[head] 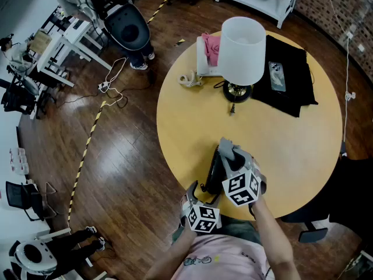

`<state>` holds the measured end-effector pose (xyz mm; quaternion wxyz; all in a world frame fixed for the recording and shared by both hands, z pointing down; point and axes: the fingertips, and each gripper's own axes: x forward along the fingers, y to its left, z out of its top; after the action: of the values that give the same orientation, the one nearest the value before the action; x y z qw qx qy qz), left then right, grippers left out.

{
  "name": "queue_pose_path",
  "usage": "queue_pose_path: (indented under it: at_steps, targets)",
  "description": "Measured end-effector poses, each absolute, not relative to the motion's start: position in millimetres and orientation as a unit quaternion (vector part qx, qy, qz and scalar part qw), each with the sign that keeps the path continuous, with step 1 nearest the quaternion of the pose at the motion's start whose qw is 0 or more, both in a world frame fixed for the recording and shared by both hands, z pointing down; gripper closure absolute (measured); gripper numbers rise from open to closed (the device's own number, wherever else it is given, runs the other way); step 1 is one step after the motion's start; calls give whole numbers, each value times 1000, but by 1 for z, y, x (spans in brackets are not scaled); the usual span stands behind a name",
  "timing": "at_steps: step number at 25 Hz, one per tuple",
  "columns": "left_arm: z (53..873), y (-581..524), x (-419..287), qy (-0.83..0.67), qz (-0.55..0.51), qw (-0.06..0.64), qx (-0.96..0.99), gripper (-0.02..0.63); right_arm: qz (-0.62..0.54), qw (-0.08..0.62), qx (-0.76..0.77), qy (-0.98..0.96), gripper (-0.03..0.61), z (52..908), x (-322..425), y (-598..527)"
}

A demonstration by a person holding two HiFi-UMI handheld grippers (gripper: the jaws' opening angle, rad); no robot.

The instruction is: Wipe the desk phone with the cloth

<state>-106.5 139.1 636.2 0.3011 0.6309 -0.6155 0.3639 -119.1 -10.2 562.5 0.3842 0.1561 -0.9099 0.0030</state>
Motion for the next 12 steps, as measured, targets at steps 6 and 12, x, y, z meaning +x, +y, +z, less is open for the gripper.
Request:
queue_pose_path:
  at_steps: [6,12]
  targets:
    - [669,138,-112,-601,381,284,643,170,-9,466,-135,-874,468,602,-122,125]
    - [660,145,-112,-592,365,283,660,126,12,457,-17,-889,465,595,-136,68]
